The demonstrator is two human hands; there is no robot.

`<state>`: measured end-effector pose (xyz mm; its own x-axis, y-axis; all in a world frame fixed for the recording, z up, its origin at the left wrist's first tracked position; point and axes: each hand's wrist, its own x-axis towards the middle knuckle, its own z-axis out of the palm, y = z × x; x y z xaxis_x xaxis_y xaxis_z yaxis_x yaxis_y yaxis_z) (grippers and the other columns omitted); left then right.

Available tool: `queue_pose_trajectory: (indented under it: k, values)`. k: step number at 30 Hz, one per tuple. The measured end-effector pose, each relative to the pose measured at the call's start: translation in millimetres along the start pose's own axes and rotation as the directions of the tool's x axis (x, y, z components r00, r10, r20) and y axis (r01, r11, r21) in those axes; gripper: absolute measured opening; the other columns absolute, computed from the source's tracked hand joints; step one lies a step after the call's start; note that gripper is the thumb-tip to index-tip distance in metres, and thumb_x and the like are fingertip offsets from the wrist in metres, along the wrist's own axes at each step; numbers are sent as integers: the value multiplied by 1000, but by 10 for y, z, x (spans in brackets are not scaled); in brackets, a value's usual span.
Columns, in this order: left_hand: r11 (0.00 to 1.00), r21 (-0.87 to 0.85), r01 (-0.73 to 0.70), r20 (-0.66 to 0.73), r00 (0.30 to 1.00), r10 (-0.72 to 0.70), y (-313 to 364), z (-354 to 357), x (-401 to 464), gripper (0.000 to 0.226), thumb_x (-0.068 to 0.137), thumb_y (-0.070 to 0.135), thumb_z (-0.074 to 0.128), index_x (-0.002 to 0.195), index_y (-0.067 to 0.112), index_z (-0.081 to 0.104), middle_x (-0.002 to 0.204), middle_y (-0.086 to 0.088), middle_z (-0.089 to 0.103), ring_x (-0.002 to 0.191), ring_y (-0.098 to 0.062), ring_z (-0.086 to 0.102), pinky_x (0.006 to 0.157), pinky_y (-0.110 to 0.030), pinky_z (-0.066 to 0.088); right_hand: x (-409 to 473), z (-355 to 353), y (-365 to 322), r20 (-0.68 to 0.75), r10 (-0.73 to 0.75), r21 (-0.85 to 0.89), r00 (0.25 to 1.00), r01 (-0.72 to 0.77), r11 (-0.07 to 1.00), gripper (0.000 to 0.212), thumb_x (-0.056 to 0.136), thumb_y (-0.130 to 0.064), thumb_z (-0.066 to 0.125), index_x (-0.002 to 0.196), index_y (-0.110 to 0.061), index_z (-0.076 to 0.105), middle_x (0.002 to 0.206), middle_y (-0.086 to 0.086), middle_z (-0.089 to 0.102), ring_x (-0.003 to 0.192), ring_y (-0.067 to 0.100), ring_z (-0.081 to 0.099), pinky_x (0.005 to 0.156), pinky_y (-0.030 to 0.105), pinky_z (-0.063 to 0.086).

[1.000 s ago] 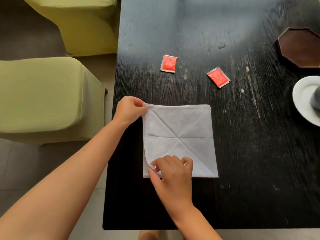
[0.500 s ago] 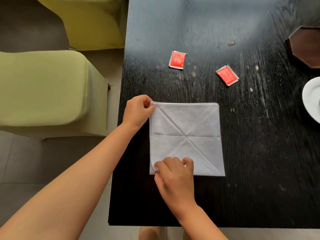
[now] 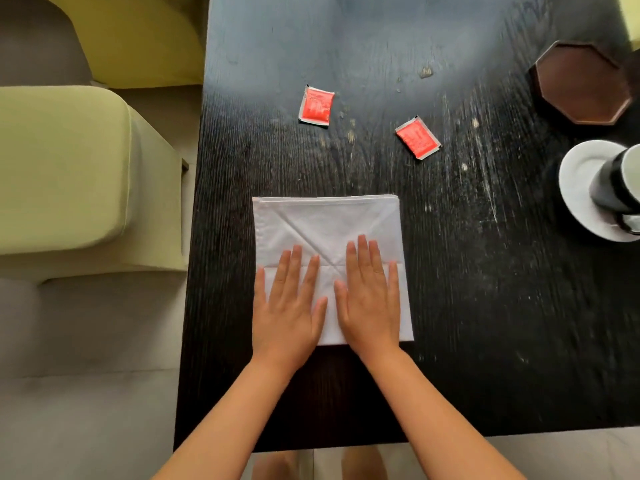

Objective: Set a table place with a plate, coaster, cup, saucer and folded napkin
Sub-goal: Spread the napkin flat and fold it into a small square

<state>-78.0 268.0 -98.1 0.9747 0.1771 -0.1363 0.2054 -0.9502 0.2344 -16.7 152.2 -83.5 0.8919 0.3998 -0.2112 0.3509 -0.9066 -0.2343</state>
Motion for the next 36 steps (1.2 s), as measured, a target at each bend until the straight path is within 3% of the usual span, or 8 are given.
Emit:
queue_pose_trajectory:
  k: [5, 8, 16, 21, 26, 29, 32, 36]
  values:
    - [999, 28, 18, 16, 1000, -19, -9, 84, 15, 69, 85, 54, 32, 146, 22, 28, 155, -13, 22, 143, -21, 14, 112, -52, 9, 29, 84, 151, 21, -54, -37, 998, 54, 998, 61, 92, -39, 21, 146, -13, 8, 154, 2, 2, 143, 19, 1, 116, 44, 4]
    - [999, 47, -3, 6, 1000, 3, -14, 89, 2, 76, 80, 62, 34, 146, 27, 24, 155, -15, 20, 143, -24, 15, 111, -54, 10, 189, 33, 269, 31, -124, -59, 992, 126, 990, 63, 93, -40, 32, 146, -10, 18, 155, 6, 14, 142, 21, 6, 115, 44, 6]
    - [999, 39, 12, -21, 1000, -11, -2, 98, 33, 87, 71, 75, 37, 146, 33, 21, 157, -15, 14, 145, -27, 15, 112, -54, 8, 1036, -197, 644, 0, -123, -166, 992, 121, 979, 68, 94, -43, 31, 149, -13, 3, 159, 4, 1, 146, 15, -1, 116, 39, -3]
    - [998, 45, 35, -6, 999, -35, 6, 91, 27, 88, 70, 76, 36, 146, 35, 20, 157, -16, 12, 145, -28, 13, 112, -53, 6, 331, -105, 737, 51, -153, -135, 987, 159, 978, 68, 92, -46, 20, 148, -11, 5, 157, 3, -1, 144, 16, -4, 116, 43, -5]
    - [999, 28, 46, 2, 999, -46, 18, 72, 8, 88, 70, 75, 36, 146, 33, 21, 157, -15, 12, 145, -27, 13, 112, -55, 8, -712, -136, 966, 134, -212, -153, 968, 231, 961, 65, 91, -42, 30, 145, -8, 19, 153, 6, 18, 142, 24, 22, 110, 50, 11]
    - [998, 20, 52, 0, 999, -52, 39, 53, 20, 87, 71, 74, 36, 146, 32, 23, 157, -15, 14, 145, -28, 15, 111, -58, 9, -981, -265, 978, 75, -127, 52, 989, 123, 991, 58, 92, -39, 37, 143, -11, 33, 150, 3, 35, 139, 17, 29, 112, 45, 16]
    - [998, 39, 54, 7, 999, -54, 43, 45, 38, 87, 71, 74, 34, 146, 32, 18, 157, -15, 13, 145, -29, 14, 111, -60, 10, -802, -379, 798, -22, 177, 391, 984, -154, 907, 45, 91, -31, 53, 132, -11, 49, 112, -3, 64, 107, 16, 57, 97, 37, 43]
    - [997, 52, 55, 33, 998, -57, 66, 54, 10, 87, 72, 73, 32, 146, 32, 13, 157, -16, 10, 146, -29, 9, 111, -60, 8, -495, -447, 606, 193, 501, 488, 843, -526, 696, 25, 87, -38, 58, 104, -21, 60, 76, -12, 58, 82, 13, 58, 79, 36, 49]
